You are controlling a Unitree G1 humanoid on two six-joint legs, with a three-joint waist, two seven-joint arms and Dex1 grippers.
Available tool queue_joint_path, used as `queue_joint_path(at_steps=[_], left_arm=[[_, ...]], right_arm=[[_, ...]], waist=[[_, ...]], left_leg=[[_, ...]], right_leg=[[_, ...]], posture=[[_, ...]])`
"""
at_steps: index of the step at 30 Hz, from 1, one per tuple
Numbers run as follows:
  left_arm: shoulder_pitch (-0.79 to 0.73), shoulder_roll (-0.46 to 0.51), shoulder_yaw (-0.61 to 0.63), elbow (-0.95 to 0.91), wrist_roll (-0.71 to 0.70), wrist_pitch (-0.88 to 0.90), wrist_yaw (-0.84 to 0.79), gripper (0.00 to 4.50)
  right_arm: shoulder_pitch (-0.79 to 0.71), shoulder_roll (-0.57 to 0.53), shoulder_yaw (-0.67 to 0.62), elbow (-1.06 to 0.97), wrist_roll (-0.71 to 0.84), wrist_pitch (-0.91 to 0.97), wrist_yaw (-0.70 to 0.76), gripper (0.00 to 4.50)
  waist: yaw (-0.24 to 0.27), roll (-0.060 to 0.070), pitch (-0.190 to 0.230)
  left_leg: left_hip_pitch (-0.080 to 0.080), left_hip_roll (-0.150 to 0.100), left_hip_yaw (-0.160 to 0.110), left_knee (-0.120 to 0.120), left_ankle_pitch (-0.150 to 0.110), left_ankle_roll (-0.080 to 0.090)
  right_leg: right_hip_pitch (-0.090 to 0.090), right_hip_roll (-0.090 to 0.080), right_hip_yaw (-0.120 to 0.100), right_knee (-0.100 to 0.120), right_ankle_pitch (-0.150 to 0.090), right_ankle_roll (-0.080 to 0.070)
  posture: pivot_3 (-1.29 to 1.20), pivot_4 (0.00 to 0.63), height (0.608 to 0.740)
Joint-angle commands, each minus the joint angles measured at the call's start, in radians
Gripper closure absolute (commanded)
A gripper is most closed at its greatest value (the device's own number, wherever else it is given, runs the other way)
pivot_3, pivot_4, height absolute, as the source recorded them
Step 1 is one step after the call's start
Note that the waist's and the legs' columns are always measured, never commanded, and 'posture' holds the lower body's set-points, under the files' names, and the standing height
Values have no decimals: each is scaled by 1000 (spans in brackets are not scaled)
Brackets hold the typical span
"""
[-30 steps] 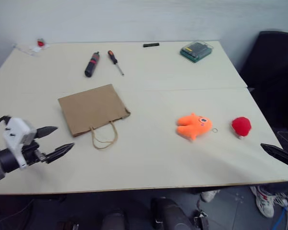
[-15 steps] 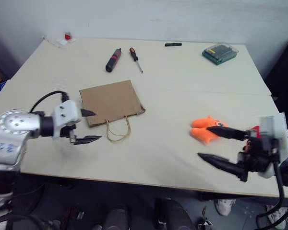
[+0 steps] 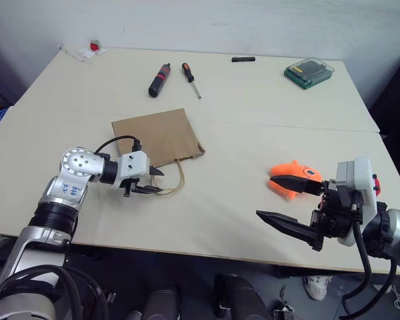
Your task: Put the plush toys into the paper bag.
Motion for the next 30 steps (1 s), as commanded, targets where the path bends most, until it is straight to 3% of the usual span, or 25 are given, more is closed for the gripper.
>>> queue_joint_path(at_steps=[1,3,9,13,23,30], left_arm=[[-33,-10,35,-9,-43,51,-24,3796],[-45,-23,52,-38,-88,141,-43,4487],[-77,-84,147,-182,-305,538,-34,4487],[-63,-154,207,-332,-440,731,43,4500],[-30,-232,248,-522,-584,901,151,4500],[-18,-218,271,-591,-650,957,183,4500]], right_arm=[[20,-2,-38,-33,21,-21,-12,0],[36,3,-35,-35,15,-25,-18,0],[22,12,13,-24,-15,-34,-52,0],[-120,48,172,46,-99,-40,-81,867],[-515,280,607,409,-468,-123,-12,4341],[-648,428,719,669,-642,-221,59,4428]], waist=[[0,0,0],[1,0,0],[7,0,0],[2,-1,-1],[-16,-1,-1],[-16,-1,-1]], left_leg=[[0,0,0,1,0,0],[-1,0,0,2,0,0],[-3,0,-1,3,0,0],[-3,0,-1,4,0,0],[-4,0,-1,4,1,-2],[-5,-1,-1,5,1,-2]], right_leg=[[0,0,0,0,0,0],[0,0,0,1,0,1],[-1,0,0,2,0,1],[-1,0,0,2,0,1],[-5,1,2,5,0,1],[-5,0,2,6,0,1]], posture=[[0,150,740],[0,150,740],[0,150,740],[0,150,740],[0,150,740],[0,150,740]])
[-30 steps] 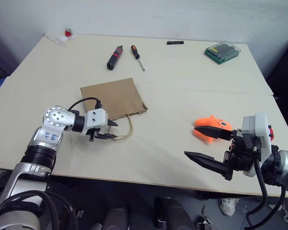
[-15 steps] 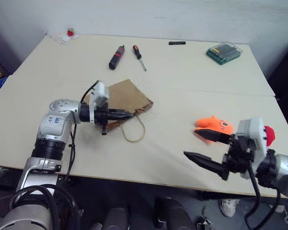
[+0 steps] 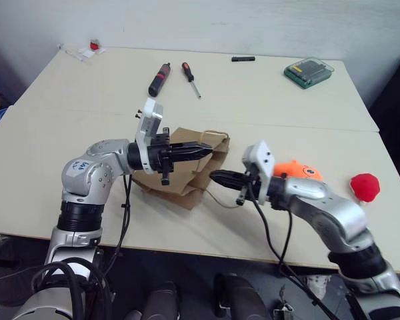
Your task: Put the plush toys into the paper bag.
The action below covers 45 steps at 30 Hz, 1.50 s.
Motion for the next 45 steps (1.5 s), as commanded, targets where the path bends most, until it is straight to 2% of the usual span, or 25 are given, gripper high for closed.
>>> queue_joint_path(at_steps=[1,5,8,10,16,19,26,30,33,35,40,42,45], left_arm=[[3,15,35,-68,-51,15,14,4500],[-1,9,70,-73,-86,39,60,4500],[-35,8,147,-42,-138,69,124,4500],[-61,14,205,-16,-172,92,173,4500],[-109,55,316,22,-253,150,265,4500],[-93,64,308,-12,-267,159,267,4500],[-101,14,291,-54,-332,178,325,4500],[-32,32,225,-70,-288,166,285,4500],[-7,46,205,-84,-294,170,269,4500],[9,56,193,-93,-293,168,259,4500],[32,80,160,-105,-278,159,230,4500],[41,85,150,-113,-275,156,222,4500],[71,90,135,-146,-270,147,212,4500]], right_arm=[[-57,57,20,98,-71,-63,32,4428],[-89,108,63,211,-161,-109,61,4428],[-100,101,164,304,-310,-139,63,4428],[-102,99,184,339,-358,-134,59,4428],[-88,92,169,347,-385,-103,94,4428],[-74,97,148,338,-379,-95,102,4428],[-53,116,115,327,-389,-110,86,4428],[-7,118,25,205,-312,-89,90,4428],[34,57,20,109,-341,-80,103,4428],[70,38,-33,6,-292,-37,96,4428],[180,6,-267,-302,-83,199,35,4428],[235,-29,-351,-383,-45,302,-5,4428],[343,-15,-555,-483,-7,450,-133,3832]], waist=[[-1,0,0],[-2,0,0],[-3,0,0],[-4,0,0],[-4,0,-1],[-2,0,-1],[-3,-1,-1],[-3,-1,-1],[-2,0,-1],[-1,0,-1],[0,0,-1],[1,0,-1],[5,-1,-1]], left_leg=[[0,0,0,0,0,0],[0,0,0,0,0,0],[0,0,0,0,0,0],[0,0,0,0,0,0],[2,0,0,0,0,-1],[2,0,0,0,0,-1],[2,-1,0,0,0,-1],[2,-1,0,0,0,-1],[1,0,0,0,1,-1],[0,0,0,0,1,-1],[0,0,0,0,0,-1],[1,0,0,0,0,-2],[0,0,-1,-1,0,-1]], right_leg=[[0,0,0,0,0,0],[0,0,0,1,0,0],[-1,0,0,1,0,0],[-1,0,0,1,0,0],[0,0,0,2,0,0],[0,-1,0,2,0,0],[1,-1,0,2,0,0],[1,-1,0,2,0,0],[0,-1,0,2,0,0],[-1,-1,0,2,0,0],[-1,-1,0,2,0,0],[-1,-1,0,2,0,0],[0,-1,0,0,0,0]], posture=[[0,150,740],[0,150,740],[0,150,740],[0,150,740],[0,150,740],[0,150,740],[0,150,740],[0,150,740],[0,150,740],[0,150,740],[0,150,740],[0,150,740],[0,150,740]])
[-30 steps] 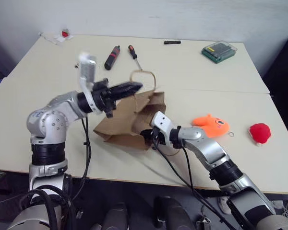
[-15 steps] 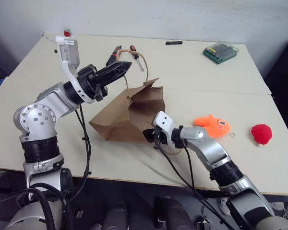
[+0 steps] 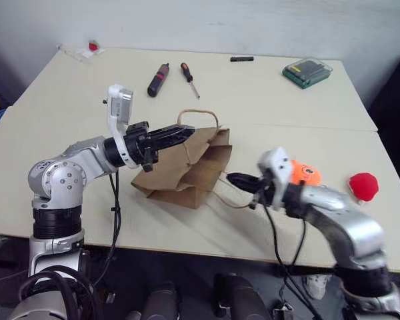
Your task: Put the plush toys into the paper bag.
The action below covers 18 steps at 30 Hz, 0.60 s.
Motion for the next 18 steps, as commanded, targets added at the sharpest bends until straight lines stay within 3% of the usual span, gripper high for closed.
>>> queue_joint_path(at_steps=[1,7,11,18], left_arm=[[22,16,-7,-63,2,-29,-22,4500],[30,23,9,-46,22,-51,-6,4500],[35,23,17,-49,19,-52,-3,4500],[14,24,13,-28,32,-76,-5,4500]], right_arm=[[76,32,-212,-121,66,157,-138,3531],[74,164,-552,-232,210,375,-313,1453],[57,218,-664,-208,259,448,-380,58],[-5,326,-604,16,208,417,-499,21]], waist=[[-1,0,0],[-7,1,0],[-5,1,0],[-7,1,0]], left_leg=[[1,0,0,0,0,0],[2,0,1,-1,1,-1],[2,0,1,-1,1,-1],[2,0,1,-2,1,-1]], right_leg=[[1,0,0,0,0,0],[0,1,1,2,0,-1],[0,1,1,1,0,-1],[0,1,2,2,0,-1]], posture=[[0,150,740],[0,150,740],[0,150,740],[0,150,740]])
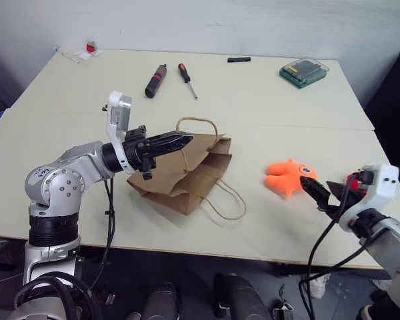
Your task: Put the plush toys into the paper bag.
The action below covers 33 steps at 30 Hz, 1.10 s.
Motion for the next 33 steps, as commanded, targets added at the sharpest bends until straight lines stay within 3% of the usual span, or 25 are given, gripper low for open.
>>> queue_joint_path(at_steps=[1,5,7,15,18,20,24,27,30,33], left_arm=[[-22,9,16,5,2,-26,-8,4500],[-36,21,16,24,10,-35,-19,4500],[-46,28,19,37,17,-40,-24,4500],[-60,43,18,52,27,-53,-32,4500],[-60,42,18,48,30,-57,-30,4500],[-48,47,18,47,33,-61,-37,4500],[-38,54,12,57,45,-73,-57,4500],[-54,50,7,68,50,-81,-66,4500],[-67,42,-3,71,55,-87,-76,4500],[-88,27,-12,84,62,-93,-77,4500]], right_arm=[[-67,34,17,93,-7,-46,-49,21],[-147,33,71,235,-71,-130,-100,21],[-171,29,104,284,-93,-176,-108,402],[-154,9,191,295,-93,-272,-76,3024],[-129,-13,177,229,-17,-281,-15,3907],[-104,-103,211,149,75,-249,116,4291],[-140,-255,223,57,321,-155,257,4335],[-195,-334,320,43,390,-126,310,4336],[-266,-344,481,66,333,-155,314,4337],[-352,-336,676,157,170,-240,308,4337]], waist=[[0,0,0],[-1,1,0],[-1,1,0],[-1,1,0],[0,1,0],[0,1,0],[-3,2,1],[-4,2,1],[-3,1,0],[-1,1,0]], left_leg=[[0,0,0,0,0,0],[0,0,1,0,0,0],[-2,0,1,0,0,0],[-3,0,2,0,0,0],[-4,0,2,0,0,0],[-4,0,3,0,0,0],[-4,0,3,0,0,0],[-3,1,3,0,0,0],[-3,0,3,0,0,0],[-4,0,3,0,0,0]], right_leg=[[0,0,0,0,0,0],[-1,0,1,1,0,0],[-4,0,1,1,0,0],[-6,0,2,2,0,0],[-6,0,2,3,0,0],[-6,0,2,3,0,0],[-7,1,2,3,0,0],[-7,1,3,4,0,0],[-7,1,3,4,0,0],[-7,0,3,4,0,0]], posture=[[0,150,740],[0,150,740],[0,150,740],[0,150,740],[0,150,740],[0,150,740],[0,150,740],[0,150,740],[0,150,740],[0,150,740]])
